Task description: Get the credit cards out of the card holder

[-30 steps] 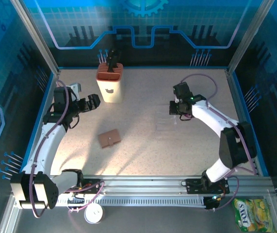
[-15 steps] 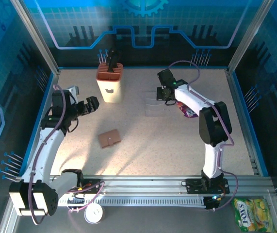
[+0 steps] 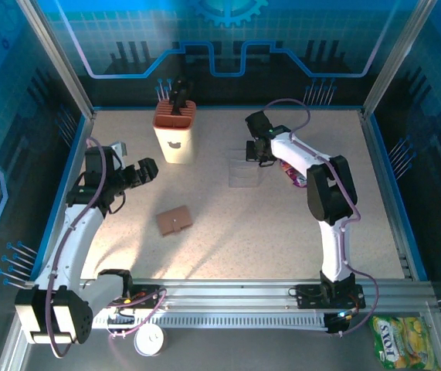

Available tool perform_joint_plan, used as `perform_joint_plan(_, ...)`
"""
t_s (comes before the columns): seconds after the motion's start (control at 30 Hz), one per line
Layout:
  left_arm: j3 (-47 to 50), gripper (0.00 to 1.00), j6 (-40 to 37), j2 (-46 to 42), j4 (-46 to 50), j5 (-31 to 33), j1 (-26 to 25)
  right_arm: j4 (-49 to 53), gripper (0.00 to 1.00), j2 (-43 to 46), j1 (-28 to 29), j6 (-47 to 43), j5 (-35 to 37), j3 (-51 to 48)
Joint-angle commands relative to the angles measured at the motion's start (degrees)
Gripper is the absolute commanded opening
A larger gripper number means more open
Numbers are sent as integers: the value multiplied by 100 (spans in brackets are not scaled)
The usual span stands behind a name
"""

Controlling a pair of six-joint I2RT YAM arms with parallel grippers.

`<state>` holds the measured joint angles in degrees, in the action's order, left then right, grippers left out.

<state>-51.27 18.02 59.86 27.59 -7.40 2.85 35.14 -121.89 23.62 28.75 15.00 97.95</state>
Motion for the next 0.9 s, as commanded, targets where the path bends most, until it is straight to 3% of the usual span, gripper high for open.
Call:
perform_joint_plan(0.0,20,99,-49,-141,125,88,49,112,0,-131,67,122,86,247)
perform_joint_plan(0.33,37,99,-62,-183,119,129,49,165,1,-229,44,143,235,344)
perform_joint_plan(0.57,54,99,-34,-176,110,123,49,169,10,-309,29,95,122,453)
perform_joint_plan(0.87,113,99,86,-202,54,63,49,124,15,-228,10,43,-4,457)
